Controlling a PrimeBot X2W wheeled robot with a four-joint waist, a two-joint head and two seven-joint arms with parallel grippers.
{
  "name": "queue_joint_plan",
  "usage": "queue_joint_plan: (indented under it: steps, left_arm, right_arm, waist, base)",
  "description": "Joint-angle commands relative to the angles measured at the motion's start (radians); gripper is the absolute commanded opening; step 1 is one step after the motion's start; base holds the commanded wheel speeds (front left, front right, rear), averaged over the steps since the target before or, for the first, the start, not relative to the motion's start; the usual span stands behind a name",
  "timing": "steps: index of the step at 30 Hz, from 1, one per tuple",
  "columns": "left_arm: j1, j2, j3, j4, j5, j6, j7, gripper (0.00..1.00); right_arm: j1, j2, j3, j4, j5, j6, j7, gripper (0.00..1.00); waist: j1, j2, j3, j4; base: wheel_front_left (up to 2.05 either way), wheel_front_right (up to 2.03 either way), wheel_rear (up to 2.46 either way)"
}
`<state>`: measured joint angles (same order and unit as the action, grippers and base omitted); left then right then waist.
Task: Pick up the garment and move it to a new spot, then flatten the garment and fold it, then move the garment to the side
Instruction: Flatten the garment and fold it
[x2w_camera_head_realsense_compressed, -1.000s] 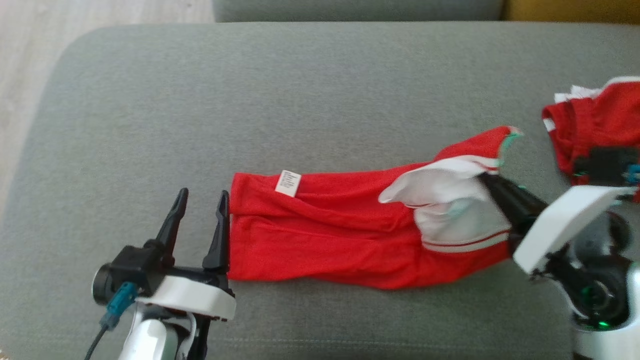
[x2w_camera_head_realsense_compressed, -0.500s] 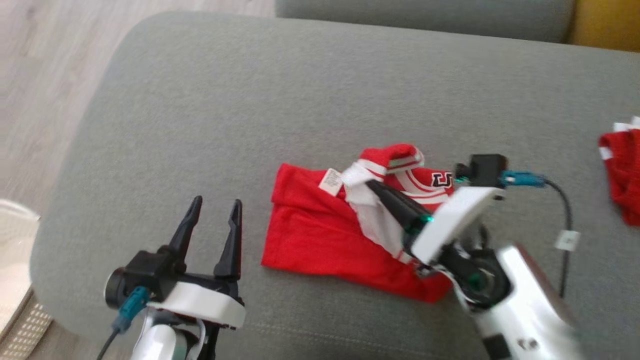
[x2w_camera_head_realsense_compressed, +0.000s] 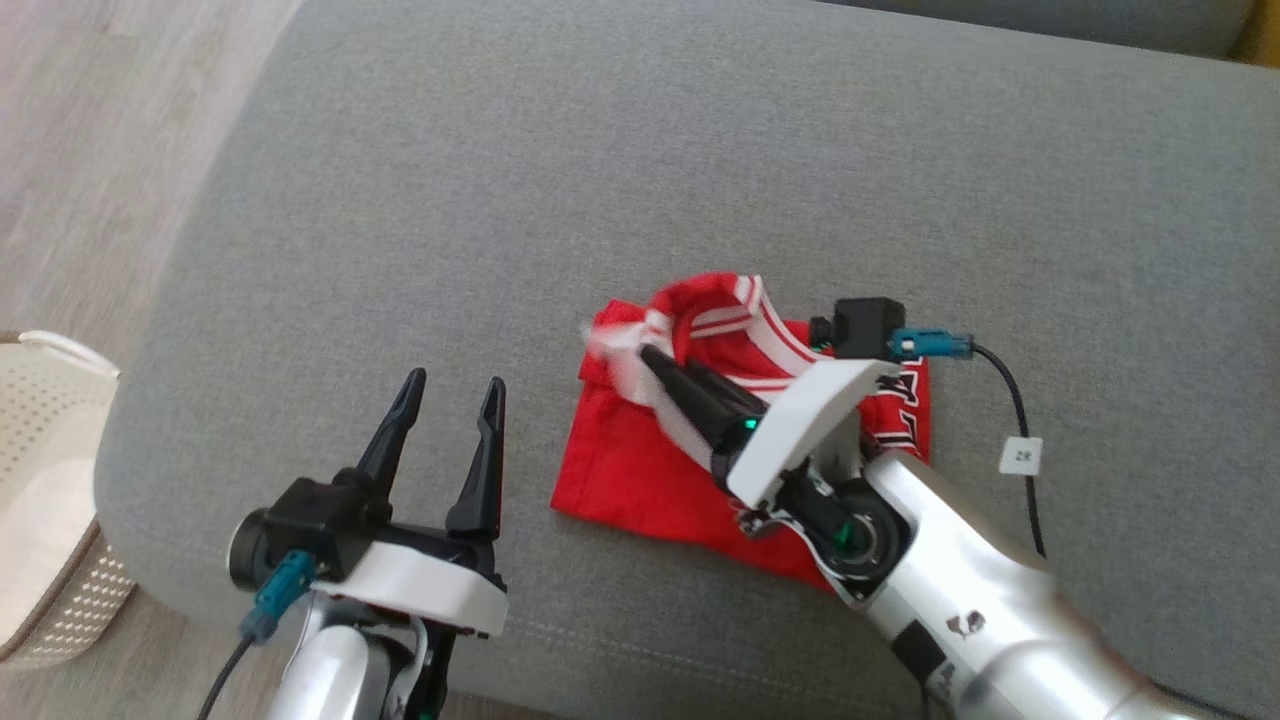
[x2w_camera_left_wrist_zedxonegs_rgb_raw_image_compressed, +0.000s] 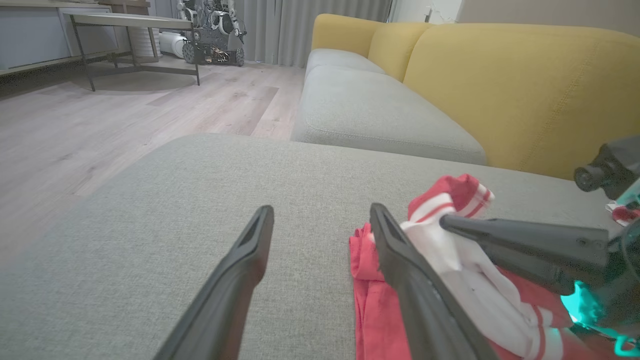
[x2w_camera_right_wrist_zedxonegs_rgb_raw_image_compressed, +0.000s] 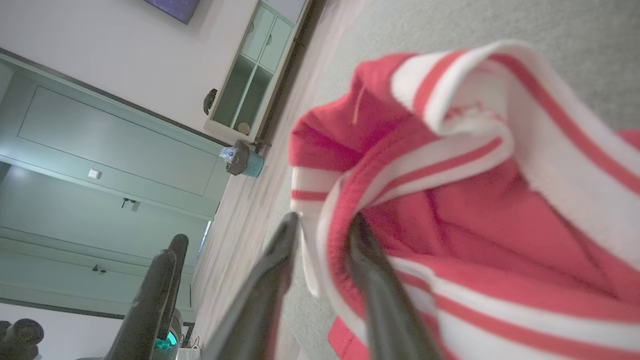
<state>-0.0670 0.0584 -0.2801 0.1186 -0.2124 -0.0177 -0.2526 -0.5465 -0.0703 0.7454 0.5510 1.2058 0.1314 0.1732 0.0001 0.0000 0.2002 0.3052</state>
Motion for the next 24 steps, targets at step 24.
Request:
queue_joint_plan:
  steps: [24]
  left_arm:
    - [-0.012, 0.003, 0.081, -0.026, 0.032, -0.006, -0.009, 1.0]
  right_arm:
    - [-0.008, -0.057, 0.074, -0.222, -0.066, -0.001, -0.112, 1.0]
  waist:
    - [-0.0001, 0.0, -0.041, -0.128]
  base:
    - [0.0, 0.0, 0.0]
